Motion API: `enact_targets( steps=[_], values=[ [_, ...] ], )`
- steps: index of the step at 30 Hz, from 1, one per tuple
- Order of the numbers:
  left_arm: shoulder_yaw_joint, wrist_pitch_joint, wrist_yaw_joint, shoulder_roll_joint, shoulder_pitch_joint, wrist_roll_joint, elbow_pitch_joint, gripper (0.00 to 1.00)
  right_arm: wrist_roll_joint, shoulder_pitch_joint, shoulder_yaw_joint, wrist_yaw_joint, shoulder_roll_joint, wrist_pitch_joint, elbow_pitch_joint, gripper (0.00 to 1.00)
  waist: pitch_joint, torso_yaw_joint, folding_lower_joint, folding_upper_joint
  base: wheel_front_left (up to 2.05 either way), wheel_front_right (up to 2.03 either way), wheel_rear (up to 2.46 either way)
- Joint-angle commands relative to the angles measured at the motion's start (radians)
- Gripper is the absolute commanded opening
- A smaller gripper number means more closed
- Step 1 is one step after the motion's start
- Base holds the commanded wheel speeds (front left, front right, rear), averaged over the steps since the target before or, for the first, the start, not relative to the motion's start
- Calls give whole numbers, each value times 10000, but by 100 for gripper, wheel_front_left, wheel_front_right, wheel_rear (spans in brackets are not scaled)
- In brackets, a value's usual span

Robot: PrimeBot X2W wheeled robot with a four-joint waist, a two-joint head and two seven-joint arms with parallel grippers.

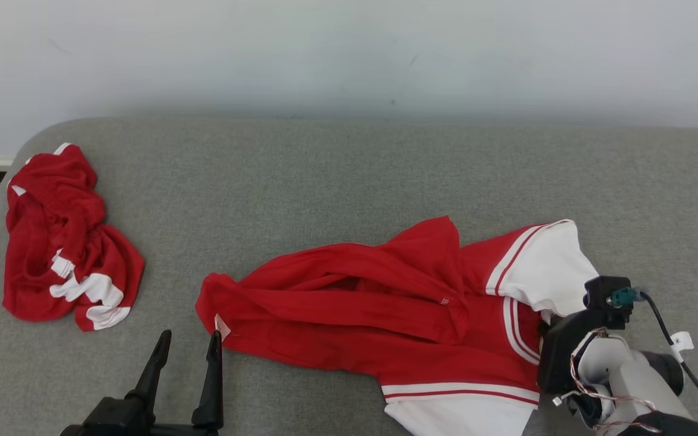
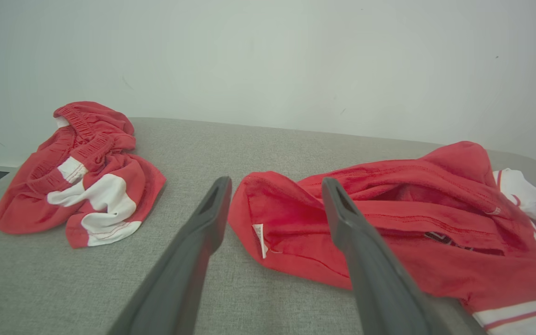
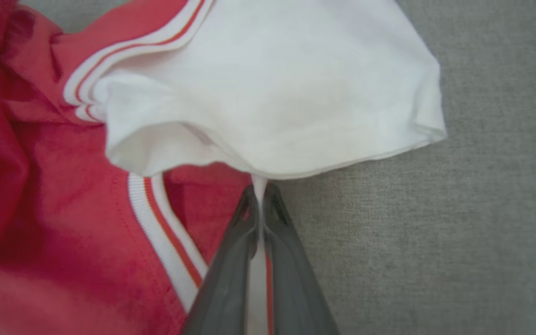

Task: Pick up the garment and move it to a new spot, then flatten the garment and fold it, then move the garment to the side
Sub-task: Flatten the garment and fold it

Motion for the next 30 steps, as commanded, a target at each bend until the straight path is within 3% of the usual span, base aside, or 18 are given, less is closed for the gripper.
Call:
enact_targets(
  steps=[1,12,22,27,28,29,30],
  values=[
    [-6,-7,-26,0,-90,19,-58,100,-207,-131,-65,-26,-74,-77,105,0,177,134,0,0,0,0,0],
    [80,-7,-106,-2,-603,93,-731,100,-1130,-2447,-890,-26,-798,-593,225,0,1399,472,0,0,0,0,0],
    [-245,-7,-89,-3,-1250,-57,-1136,100,-2307,-4416,-903,-26,-1674,-1079,739,0,2411,1143,0,0,0,0,0],
    [-370,-7,-4,-3,-1407,-58,-1227,100,-2574,-4854,-1078,-26,-1691,-1701,1248,0,2488,1357,0,0,0,0,0],
    [-386,-7,0,-3,-1418,-61,-1236,100,-2606,-4930,-1101,-26,-1652,-1821,1359,36,2486,1367,0,0,0,0,0],
    [-386,-7,19,-3,-1418,-56,-1238,100,-2629,-4975,-1116,-26,-1621,-1912,1482,99,2479,1363,0,0,0,0,0],
    [-379,-7,52,-2,-1403,-56,-1227,100,-2638,-4996,-1106,-26,-1573,-2006,1607,100,2448,1343,0,0,0,0,0]
  ],
)
